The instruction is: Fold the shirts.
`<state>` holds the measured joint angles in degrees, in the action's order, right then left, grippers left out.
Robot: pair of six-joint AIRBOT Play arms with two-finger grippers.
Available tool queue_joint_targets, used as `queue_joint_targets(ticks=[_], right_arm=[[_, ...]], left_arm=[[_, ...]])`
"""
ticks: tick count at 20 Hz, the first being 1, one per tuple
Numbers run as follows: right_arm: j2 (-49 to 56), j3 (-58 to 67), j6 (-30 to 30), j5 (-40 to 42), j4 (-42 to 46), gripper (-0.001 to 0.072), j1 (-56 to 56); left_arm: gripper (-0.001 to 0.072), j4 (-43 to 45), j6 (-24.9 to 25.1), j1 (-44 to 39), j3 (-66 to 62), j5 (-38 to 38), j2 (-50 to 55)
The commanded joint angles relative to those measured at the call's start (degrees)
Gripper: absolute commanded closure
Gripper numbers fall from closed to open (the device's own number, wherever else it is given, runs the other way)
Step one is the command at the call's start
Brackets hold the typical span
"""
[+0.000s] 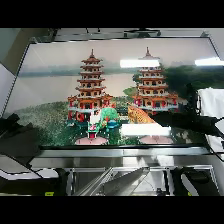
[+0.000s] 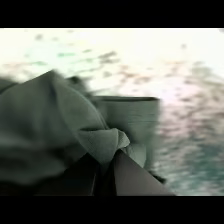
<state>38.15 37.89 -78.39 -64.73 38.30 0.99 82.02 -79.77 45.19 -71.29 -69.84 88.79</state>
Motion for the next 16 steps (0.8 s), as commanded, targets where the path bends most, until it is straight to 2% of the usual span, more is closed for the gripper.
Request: queue_joint_targets(ticks=[1, 3, 5, 8, 11, 16], right_arm=[[0.0, 0.0, 0.0, 0.5, 0.0, 0.0694, 0.0], [0.1, 0.0, 0.0, 0.5, 0.0, 0.0694, 0.0], [0.1, 0.0, 0.0, 0.3, 0.0, 0.0694, 0.0], [0.1, 0.0, 1.2, 0.4, 0.2, 0.0694, 0.0], [0.1, 0.0, 2.1, 0.5, 0.3, 0.0694, -0.6], [0.1, 0.0, 2.2, 0.4, 0.7, 0.0694, -5.3]], left_arm=[[0.0688, -5.3, 1.4, -5.5, -0.5, -0.8, -2.2], [0.0686, -15.9, 3.8, -9.7, -0.5, -1.1, -5.4], [0.0684, -30.9, 7.3, -15.3, -0.5, -2.1, -8.3], [0.0684, -47.8, 11.0, -27.1, -0.7, -6.2, -11.2], [0.0683, -52.5, 11.3, -40.8, -0.7, -5.7, -13.2], [0.0682, -47.2, 11.3, -59.8, -0.7, 2.9, -10.4]])
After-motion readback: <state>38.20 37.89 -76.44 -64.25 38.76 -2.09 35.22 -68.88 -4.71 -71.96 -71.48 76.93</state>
